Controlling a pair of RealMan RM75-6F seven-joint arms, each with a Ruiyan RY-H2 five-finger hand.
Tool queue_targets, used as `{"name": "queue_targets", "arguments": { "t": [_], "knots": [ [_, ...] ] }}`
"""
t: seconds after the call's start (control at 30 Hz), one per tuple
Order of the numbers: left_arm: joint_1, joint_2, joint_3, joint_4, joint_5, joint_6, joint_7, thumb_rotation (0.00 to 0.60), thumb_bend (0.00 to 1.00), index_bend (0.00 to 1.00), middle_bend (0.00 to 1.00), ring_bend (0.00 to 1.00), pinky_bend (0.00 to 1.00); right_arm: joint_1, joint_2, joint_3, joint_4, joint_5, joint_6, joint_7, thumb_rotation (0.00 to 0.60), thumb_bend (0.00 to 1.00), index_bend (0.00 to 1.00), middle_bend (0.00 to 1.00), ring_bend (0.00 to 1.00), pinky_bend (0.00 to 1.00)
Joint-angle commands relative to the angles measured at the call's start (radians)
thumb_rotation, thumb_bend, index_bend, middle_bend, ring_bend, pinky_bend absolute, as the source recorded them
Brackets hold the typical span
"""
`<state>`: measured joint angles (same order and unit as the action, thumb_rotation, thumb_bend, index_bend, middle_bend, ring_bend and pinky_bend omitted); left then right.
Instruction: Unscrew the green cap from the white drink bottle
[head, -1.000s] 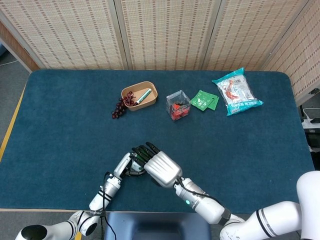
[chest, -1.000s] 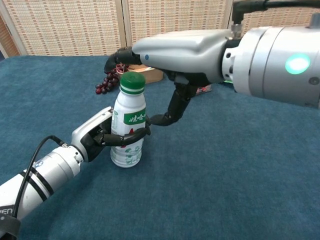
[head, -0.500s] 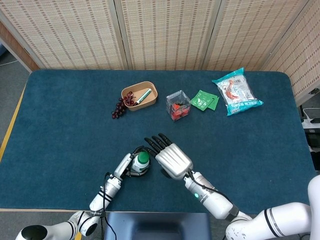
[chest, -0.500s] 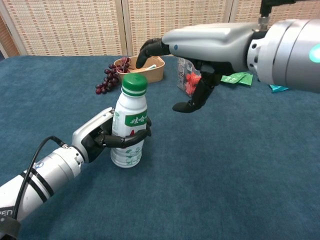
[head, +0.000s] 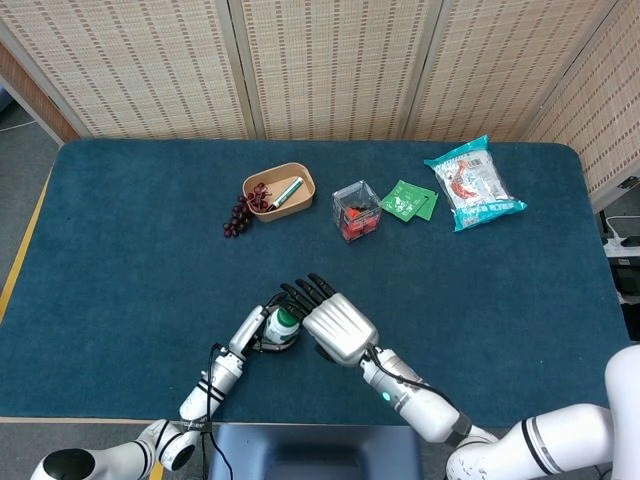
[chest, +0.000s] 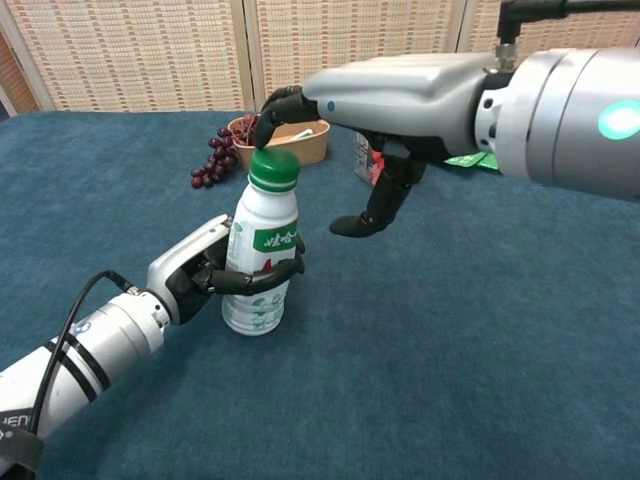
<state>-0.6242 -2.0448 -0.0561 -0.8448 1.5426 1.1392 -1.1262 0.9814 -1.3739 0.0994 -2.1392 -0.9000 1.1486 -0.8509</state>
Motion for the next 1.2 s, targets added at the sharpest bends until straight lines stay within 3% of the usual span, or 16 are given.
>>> {"name": "queue_targets", "arguments": {
  "t": [0.03,0.2,0.53,1.2],
  "knots": [
    [-0.001,0.001,0.001,-0.001,0.001,-0.001,0.001,0.6,0.9,0.7,0.78,0.24,0.0,0.0,-0.004,0.003,-0.003,-0.002,0.009,-0.004,0.6,0.2,0.17,0.0,0.0,0.0],
    [0.0,0.001,0.004,-0.005,0.002,-0.002,0.006,0.6,0.9,0.7,0.78,0.24,0.0,-0.008,-0.044,0.019,0.022,-0.029,0.052,-0.003,0.6,0.2,0.18,0.0,0.0,0.0],
    [0.0,0.004,0.005,-0.014,0.002,-0.003,0.021,0.6,0.89,0.7,0.78,0.24,0.0,0.042,-0.124,0.081,0.069,0.061,0.068,-0.06,0.6,0.2,0.32,0.0,0.0,0.0],
    [0.001,0.011,0.008,-0.021,0.003,-0.007,0.019,0.6,0.89,0.7,0.78,0.24,0.0,0.053,-0.157,0.098,0.084,0.076,0.111,-0.073,0.6,0.21,0.46,0.0,0.0,0.0]
  ]
}}
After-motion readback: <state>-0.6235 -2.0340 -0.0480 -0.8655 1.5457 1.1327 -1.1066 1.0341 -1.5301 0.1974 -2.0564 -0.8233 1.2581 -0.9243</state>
